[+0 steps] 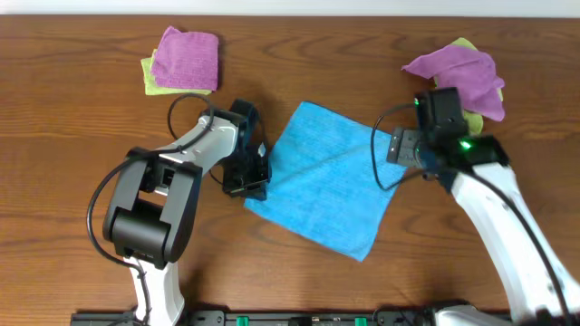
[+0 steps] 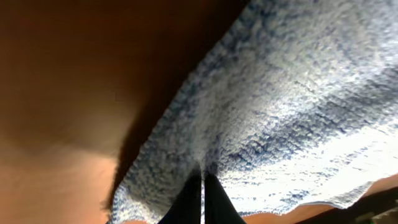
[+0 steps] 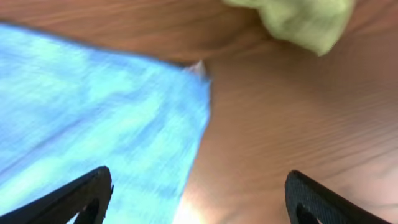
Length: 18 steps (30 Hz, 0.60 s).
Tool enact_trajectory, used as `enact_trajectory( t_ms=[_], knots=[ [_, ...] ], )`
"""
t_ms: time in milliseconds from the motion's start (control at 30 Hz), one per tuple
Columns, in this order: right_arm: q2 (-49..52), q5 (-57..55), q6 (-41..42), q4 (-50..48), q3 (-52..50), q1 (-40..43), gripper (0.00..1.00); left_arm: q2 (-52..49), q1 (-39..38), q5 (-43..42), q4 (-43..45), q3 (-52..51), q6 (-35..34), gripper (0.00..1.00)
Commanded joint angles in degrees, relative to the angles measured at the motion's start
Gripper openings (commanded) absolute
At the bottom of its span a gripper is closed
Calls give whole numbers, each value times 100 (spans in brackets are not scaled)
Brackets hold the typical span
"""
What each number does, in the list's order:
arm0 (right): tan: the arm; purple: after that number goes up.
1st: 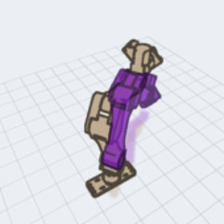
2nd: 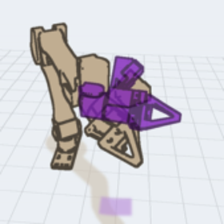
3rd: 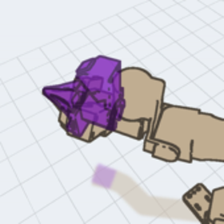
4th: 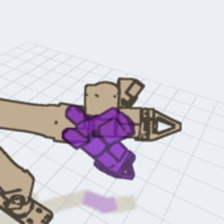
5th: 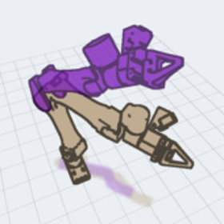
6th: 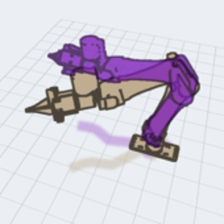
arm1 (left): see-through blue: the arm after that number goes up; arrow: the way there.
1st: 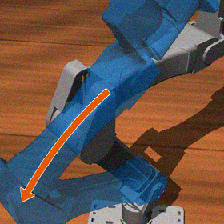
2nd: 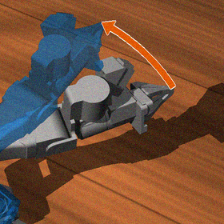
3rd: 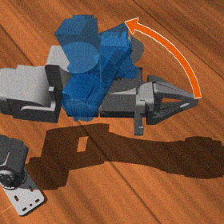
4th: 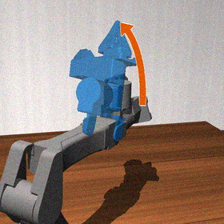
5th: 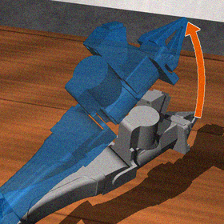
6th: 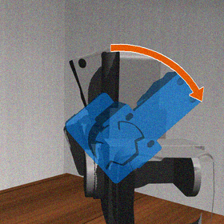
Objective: Fold the cloth
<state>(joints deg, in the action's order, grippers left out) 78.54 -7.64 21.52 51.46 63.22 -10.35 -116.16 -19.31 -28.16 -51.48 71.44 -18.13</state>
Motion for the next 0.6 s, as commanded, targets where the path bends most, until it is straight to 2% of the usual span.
enact_trajectory(
  t_ms=[0, 133, 267, 433, 567],
  knots=[
    [-243, 1298, 273, 555, -13, -22, 90, -339, 166, 907, -249, -197, 79, 6],
    [-560, 1530, 339, 1233, -240, -22, 92, -339, 243, 885, -494, -197, 79, 6],
    [-1224, 1790, 409, 1290, -935, -22, 93, -339, 243, 756, -595, -197, 76, 6],
    [-2271, 2544, 844, 800, -2114, -22, 96, -306, 245, 306, -527, -197, 74, 6],
    [-2846, 3047, 1445, 13, -3110, -22, 96, -179, 247, 289, -538, -195, 144, 6]
  ],
)
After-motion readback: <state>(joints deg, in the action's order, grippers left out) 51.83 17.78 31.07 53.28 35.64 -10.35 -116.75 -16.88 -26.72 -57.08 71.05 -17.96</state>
